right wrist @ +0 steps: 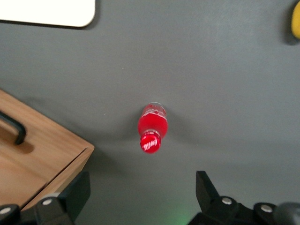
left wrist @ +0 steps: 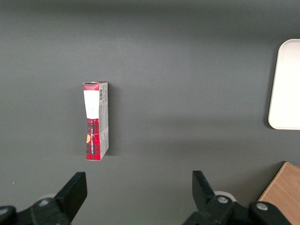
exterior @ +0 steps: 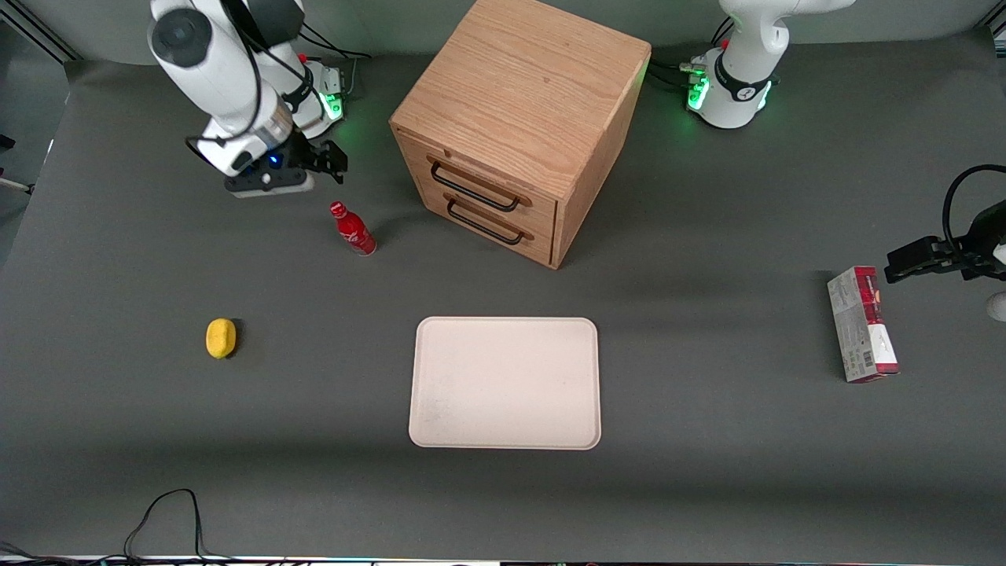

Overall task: Place coke bottle on tray
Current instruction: 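Lower the right gripper around the bottle neck and close it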

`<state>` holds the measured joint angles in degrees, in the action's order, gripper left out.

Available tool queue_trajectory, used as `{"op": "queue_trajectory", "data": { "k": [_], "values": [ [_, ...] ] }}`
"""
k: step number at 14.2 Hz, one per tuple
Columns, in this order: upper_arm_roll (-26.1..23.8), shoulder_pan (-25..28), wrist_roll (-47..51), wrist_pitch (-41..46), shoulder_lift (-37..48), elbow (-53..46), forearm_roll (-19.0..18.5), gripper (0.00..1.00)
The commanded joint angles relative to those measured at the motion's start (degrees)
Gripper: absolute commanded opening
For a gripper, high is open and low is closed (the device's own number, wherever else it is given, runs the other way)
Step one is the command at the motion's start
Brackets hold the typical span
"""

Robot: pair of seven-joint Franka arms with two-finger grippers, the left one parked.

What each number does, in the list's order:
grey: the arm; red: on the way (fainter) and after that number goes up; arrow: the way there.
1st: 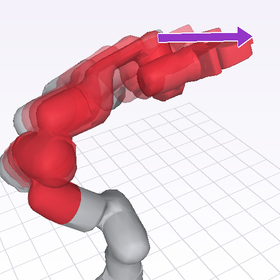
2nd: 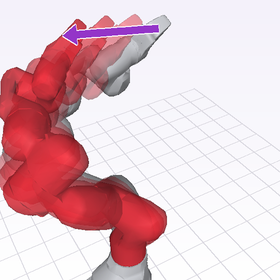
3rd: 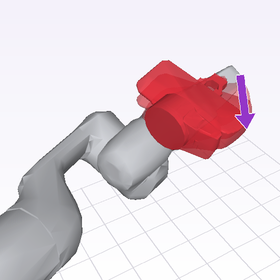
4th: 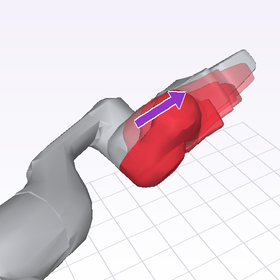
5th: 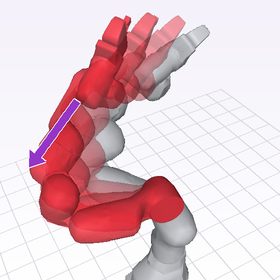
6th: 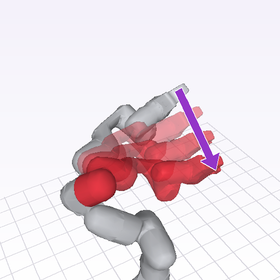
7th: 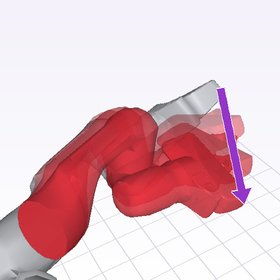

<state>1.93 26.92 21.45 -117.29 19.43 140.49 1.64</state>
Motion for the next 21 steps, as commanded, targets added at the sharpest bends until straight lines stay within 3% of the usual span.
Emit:
{"op": "queue_trajectory", "data": {
  "k": [1,8,15,16,18,21],
  "values": [
    [0.36,0.42,1.4,-5.39,-2.29,2.76,-0.15,1.0],
    [0.36,0.68,3.69,-14.1,-6.77,8.04,-0.24,1.0],
    [0.36,0.86,3.69,-16.74,-10.38,8.05,-0.33,1.0],
    [0.36,0.86,3.69,-16.75,-10.47,7.96,-0.33,0.97],
    [0.36,0.86,3.6,-16.66,-10.47,7.78,-0.68,0.64],
    [0.36,0.86,3.6,-16.66,-10.29,7.78,-1.03,0.3]
  ]
}}
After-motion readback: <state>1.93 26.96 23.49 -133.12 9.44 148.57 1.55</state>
